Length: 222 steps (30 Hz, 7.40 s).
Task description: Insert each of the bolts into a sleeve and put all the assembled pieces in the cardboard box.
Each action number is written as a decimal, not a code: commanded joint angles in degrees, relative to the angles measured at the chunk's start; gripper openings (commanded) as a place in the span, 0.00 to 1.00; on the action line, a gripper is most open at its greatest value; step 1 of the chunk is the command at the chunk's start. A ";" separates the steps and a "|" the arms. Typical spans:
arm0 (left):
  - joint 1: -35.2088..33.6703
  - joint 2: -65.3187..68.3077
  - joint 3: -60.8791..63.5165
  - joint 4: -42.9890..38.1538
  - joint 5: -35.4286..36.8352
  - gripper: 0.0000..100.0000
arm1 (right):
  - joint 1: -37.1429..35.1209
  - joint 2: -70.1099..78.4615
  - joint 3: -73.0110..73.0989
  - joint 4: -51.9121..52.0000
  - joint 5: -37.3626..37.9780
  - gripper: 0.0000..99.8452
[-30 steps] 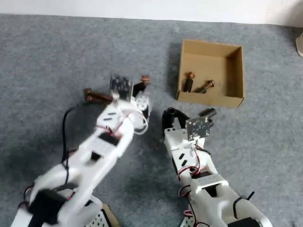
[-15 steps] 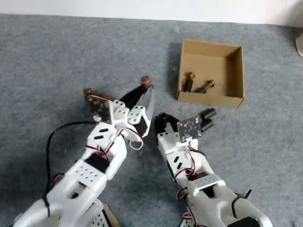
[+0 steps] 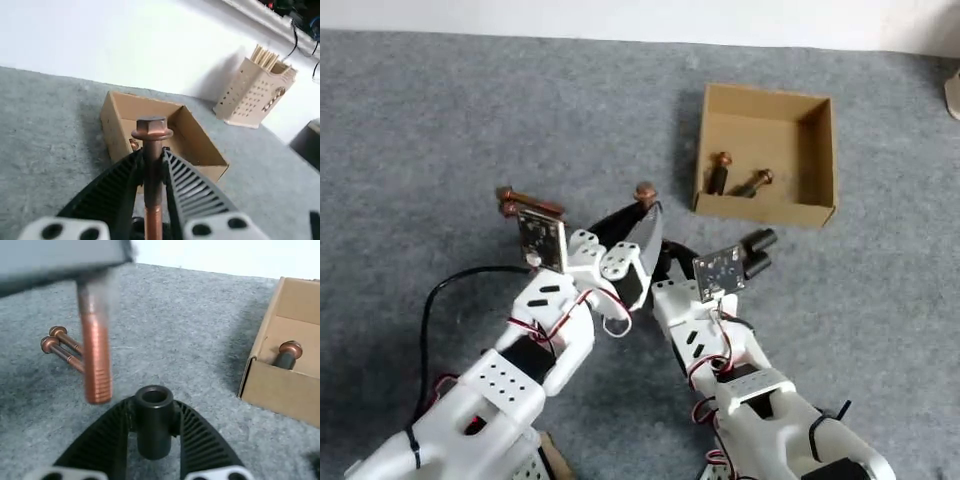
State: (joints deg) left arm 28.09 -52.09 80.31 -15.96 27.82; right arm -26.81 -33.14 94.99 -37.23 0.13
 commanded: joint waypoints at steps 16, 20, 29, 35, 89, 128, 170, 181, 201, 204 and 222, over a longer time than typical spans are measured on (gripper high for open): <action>-0.75 13.32 -1.36 -13.36 -1.93 0.00 | -2.15 -1.89 8.04 0.04 0.79 0.00; -1.19 17.10 -3.65 -14.68 -1.93 0.00 | -2.68 -1.89 8.04 0.04 0.70 0.00; -1.19 17.89 -6.73 -14.77 -1.85 0.00 | -2.86 -1.45 8.04 0.22 0.70 0.00; -1.10 17.89 -6.81 -14.77 -1.85 0.00 | -2.86 -1.36 8.04 0.40 0.70 0.00; -0.40 18.59 -7.69 -13.80 -1.41 0.00 | -4.00 -1.71 8.04 0.13 0.70 0.00; -2.07 18.68 -4.18 -13.98 -5.54 0.00 | -2.59 -1.89 8.04 0.04 0.70 0.00; 1.19 18.68 -1.45 -11.60 -14.42 0.01 | 7.25 -1.89 6.37 -6.29 0.26 0.00; 1.27 18.68 -6.55 1.67 -14.07 0.27 | 6.90 -1.89 6.55 -6.29 0.26 0.00; -10.51 18.59 -7.96 1.58 -14.33 0.15 | 17.80 -1.80 1.10 3.30 -1.14 0.00; -12.09 18.59 -7.25 1.41 -14.33 0.13 | 20.44 -1.80 -5.58 16.57 -8.35 0.00; -12.88 18.59 -5.49 1.32 -14.42 0.13 | 26.42 -1.19 -34.33 37.14 -3.60 0.00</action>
State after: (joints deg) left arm 15.96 -32.48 75.21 -14.64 14.64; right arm -0.79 -33.14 67.56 -0.13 -7.43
